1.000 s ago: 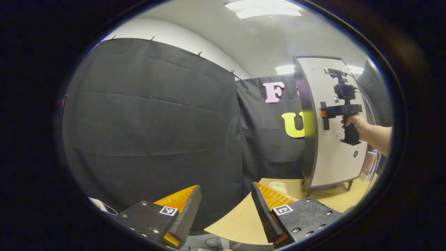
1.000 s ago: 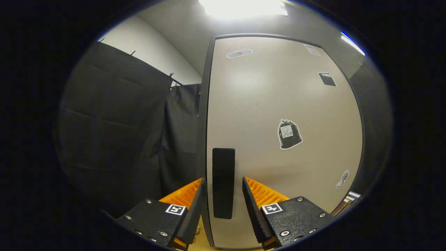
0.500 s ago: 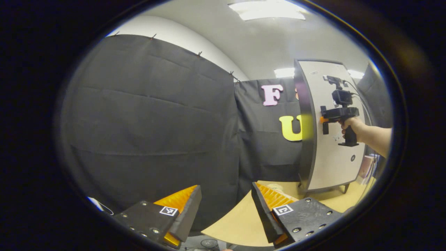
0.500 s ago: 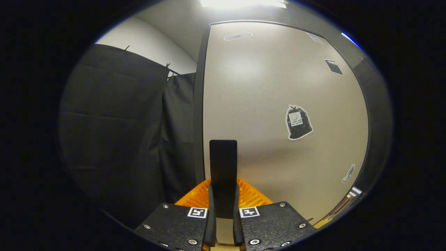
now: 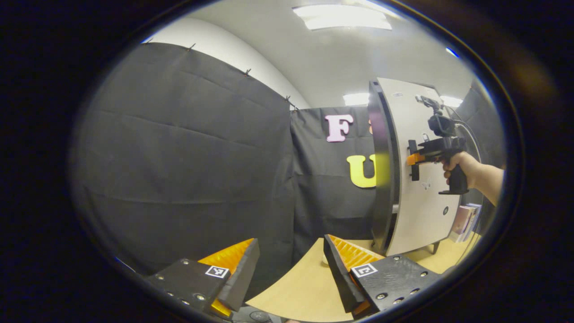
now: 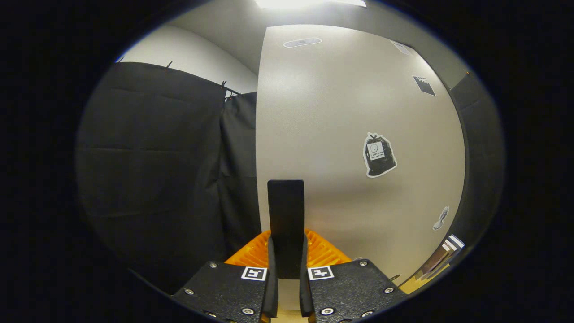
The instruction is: Open the cabinet door with the right hand, grasp the bottle in the cabinet with the left hand and place it on the coaster, then close the cabinet door with the right hand.
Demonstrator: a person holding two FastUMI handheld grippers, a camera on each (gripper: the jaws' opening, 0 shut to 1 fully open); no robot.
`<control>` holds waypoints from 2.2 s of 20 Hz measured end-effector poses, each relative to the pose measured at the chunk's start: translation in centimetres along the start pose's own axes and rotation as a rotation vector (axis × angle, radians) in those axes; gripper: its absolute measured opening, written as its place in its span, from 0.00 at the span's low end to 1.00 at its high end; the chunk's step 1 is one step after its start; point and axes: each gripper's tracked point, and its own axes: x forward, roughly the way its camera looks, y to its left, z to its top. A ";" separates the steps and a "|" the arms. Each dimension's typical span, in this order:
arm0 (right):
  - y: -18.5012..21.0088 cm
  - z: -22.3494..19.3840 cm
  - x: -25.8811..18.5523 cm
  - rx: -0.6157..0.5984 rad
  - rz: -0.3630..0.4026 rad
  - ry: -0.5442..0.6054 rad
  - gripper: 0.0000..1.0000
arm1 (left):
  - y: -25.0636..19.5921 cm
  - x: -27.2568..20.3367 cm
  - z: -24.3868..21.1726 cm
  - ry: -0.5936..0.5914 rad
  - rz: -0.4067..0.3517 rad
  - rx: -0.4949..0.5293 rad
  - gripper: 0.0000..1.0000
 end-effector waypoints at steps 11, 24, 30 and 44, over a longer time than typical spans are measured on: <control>-1.2 0.8 -8.5 0.014 0.134 0.012 0.18 | -9.8 1.0 1.6 -0.025 -0.159 -0.005 0.83; -7.4 0.7 -18.5 -0.008 0.130 0.009 0.19 | -23.4 0.5 2.3 -0.035 -0.345 -0.025 0.83; -12.3 0.8 -22.1 -0.027 0.064 0.008 0.18 | -29.7 -0.1 2.8 -0.036 -0.421 -0.036 0.83; -23.2 -0.2 -26.3 -0.065 -0.049 -0.028 0.11 | -38.9 0.1 3.1 0.010 -0.427 -0.069 0.88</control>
